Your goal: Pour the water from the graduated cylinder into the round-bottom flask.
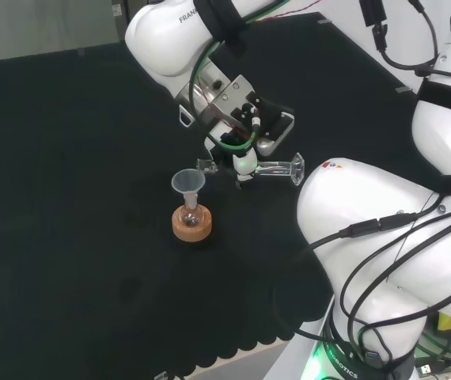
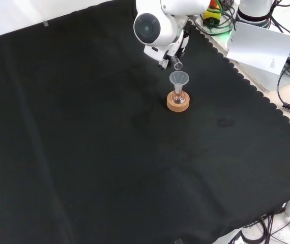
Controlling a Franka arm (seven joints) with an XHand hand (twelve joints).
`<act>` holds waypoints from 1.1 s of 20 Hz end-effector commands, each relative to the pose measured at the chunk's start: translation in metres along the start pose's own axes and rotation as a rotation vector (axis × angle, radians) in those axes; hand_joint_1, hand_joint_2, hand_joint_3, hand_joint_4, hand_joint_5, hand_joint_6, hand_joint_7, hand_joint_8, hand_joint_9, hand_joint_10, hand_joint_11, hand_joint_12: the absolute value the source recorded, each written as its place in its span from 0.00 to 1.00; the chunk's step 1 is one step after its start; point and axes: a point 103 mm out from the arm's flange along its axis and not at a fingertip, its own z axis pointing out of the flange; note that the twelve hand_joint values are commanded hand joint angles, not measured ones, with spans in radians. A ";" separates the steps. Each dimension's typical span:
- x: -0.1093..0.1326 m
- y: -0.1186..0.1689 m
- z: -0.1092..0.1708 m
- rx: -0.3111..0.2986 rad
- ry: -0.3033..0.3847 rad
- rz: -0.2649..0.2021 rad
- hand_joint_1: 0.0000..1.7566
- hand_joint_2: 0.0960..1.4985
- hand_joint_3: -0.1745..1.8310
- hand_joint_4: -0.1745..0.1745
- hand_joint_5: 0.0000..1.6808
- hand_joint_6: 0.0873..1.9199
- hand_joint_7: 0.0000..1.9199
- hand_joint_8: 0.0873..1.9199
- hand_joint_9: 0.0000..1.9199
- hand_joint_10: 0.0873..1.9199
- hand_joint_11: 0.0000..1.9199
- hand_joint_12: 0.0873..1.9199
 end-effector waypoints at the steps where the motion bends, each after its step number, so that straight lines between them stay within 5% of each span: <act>1: -0.003 -0.001 -0.003 0.057 0.003 0.035 0.69 0.80 0.09 0.00 0.46 0.66 0.42 0.66 0.68 0.10 0.62 0.38; 22: 0.001 -0.005 -0.008 0.125 -0.042 0.064 0.69 0.80 0.09 0.00 0.46 0.67 0.42 0.66 0.67 0.10 0.62 0.38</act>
